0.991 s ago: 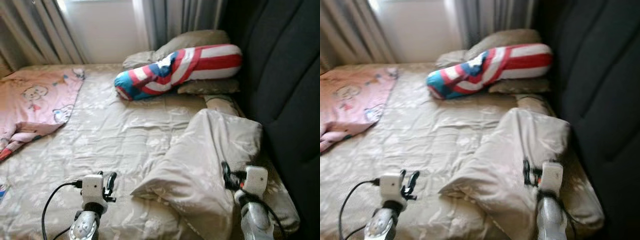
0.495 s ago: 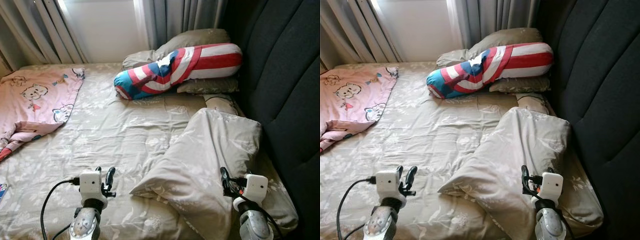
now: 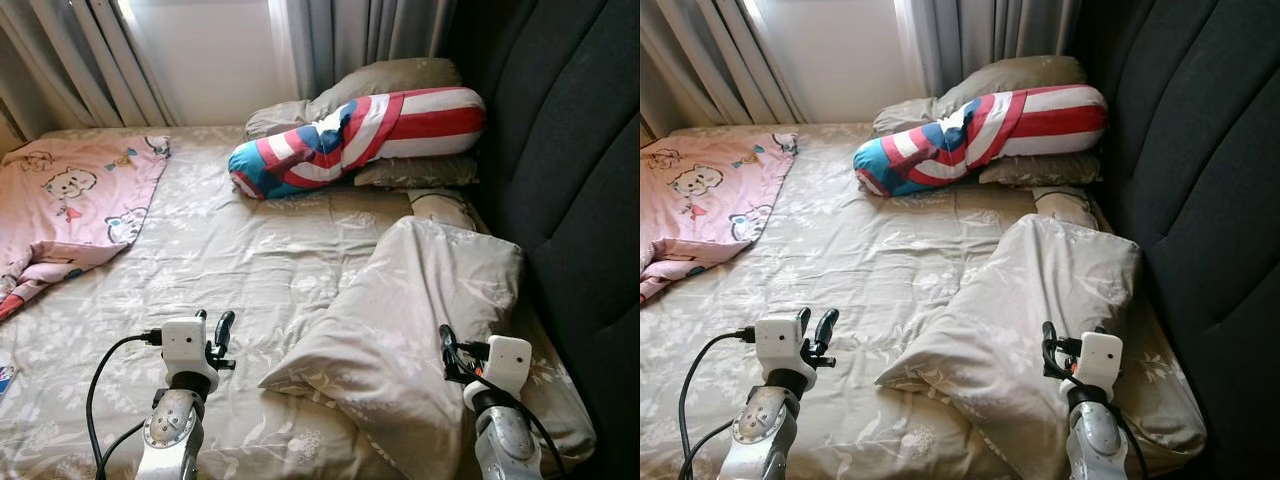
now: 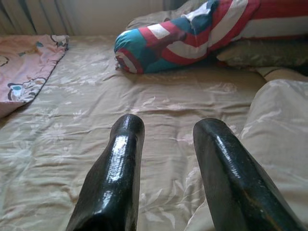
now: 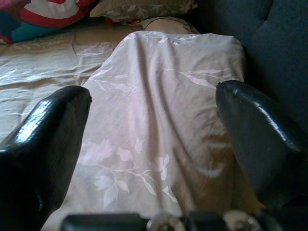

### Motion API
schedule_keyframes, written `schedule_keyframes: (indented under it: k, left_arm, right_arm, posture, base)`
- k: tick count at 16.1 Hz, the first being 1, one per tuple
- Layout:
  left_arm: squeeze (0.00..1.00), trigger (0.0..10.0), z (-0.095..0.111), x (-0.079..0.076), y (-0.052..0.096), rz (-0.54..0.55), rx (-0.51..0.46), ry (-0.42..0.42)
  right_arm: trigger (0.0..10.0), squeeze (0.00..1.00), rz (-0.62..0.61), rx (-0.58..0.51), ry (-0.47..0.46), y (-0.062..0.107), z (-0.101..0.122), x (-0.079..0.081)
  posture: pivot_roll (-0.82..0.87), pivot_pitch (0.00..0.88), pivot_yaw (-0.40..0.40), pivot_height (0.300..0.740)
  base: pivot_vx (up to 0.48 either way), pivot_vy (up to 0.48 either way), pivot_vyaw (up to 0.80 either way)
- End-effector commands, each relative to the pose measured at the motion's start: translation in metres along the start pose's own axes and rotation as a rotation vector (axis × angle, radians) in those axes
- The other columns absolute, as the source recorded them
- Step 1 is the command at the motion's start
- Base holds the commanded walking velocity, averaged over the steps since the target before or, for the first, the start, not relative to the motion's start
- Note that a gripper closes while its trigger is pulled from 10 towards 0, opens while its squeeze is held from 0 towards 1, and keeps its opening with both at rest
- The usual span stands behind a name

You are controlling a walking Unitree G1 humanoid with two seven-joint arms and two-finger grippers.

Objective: Clean up the room

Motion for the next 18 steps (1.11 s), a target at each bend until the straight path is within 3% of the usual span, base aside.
schedule_keyframes:
  k: [1,6,18]
  left_arm:
    - [0.0,10.0,0.0017,-0.0001,-0.0016,-0.013,0.005,-0.002]
    - [0.0,10.0,0.0017,-0.0015,-0.0017,-0.035,0.02,0.006]
    - [0.0,10.0,0.0034,-0.0079,-0.0035,-0.067,0.026,0.029]
  right_arm:
    - [10.0,0.0,-0.005,0.004,0.012,0.0003,0.0002,-0.0008]
    - [10.0,0.0,-0.017,0.01,0.014,-0.0006,0.0002,-0.0022]
    - [10.0,0.0,-0.004,0.022,0.007,-0.0031,-0.0002,0.0027]
  posture:
    - [-0.09,0.0,0.009,0.705]
    - [-0.09,0.0,0.011,0.675]
    - [-0.08,0.0,0.009,0.675]
  base:
    - [0.0,0.0,0.0]
    - [0.0,0.0,0.0]
    - [0.0,0.0,0.0]
Point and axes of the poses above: a point about 5 cm out from each wrist's last joint towards the gripper, its own y axis pointing back from the gripper into the wrist, its own z axis along the axis of the wrist's last joint, x = y × z, the point moved 2 cm from there along -y, pointing out of the wrist towards the gripper, and after that the axes turned 1 degree about -y, right-handed, at the moved point
